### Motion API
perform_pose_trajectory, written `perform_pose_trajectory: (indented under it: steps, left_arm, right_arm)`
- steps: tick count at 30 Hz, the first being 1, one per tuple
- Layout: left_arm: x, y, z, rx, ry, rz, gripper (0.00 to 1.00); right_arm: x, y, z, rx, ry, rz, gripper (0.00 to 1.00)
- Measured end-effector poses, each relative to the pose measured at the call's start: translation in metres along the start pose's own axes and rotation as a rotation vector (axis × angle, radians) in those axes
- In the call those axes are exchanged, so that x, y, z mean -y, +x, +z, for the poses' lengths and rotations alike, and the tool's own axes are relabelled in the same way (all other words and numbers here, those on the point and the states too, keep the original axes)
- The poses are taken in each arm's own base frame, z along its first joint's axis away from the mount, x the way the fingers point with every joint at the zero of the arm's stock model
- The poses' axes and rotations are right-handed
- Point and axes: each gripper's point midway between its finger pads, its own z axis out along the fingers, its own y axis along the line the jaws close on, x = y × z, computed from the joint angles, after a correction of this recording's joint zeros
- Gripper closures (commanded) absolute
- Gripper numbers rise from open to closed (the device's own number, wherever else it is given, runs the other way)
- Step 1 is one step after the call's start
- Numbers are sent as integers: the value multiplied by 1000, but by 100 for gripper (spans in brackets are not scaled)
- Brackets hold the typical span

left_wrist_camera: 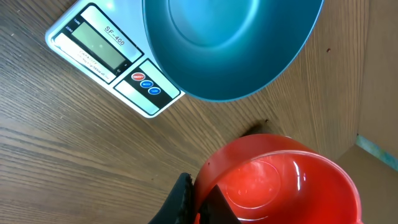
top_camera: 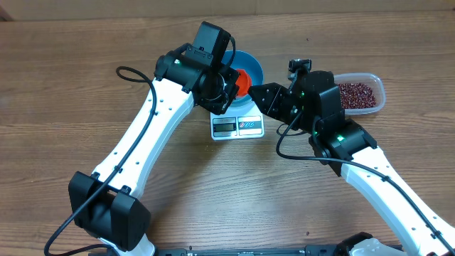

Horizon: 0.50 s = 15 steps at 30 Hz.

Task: Scoop item into bowl and weigh 150g on scale
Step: 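Reach the right gripper to the scoop handle and grasp it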

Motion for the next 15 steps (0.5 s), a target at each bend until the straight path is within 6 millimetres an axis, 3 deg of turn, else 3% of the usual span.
perform_pose_trajectory:
  steps: [2,5,11,15]
  left_arm:
    - [0,0,0,0,0,0,96]
    - [0,0,0,0,-1,1,94]
    - [-1,0,0,0,-4,14,50]
    - [-1,0,0,0,-4,15,50]
  right_arm:
    - [1,0,0,-2,2,0,95]
    - [-1,1,0,-5,-6,0,96]
    - [-1,1,0,-9,-5,1,96]
    - [0,1,0,-9,-4,2,96]
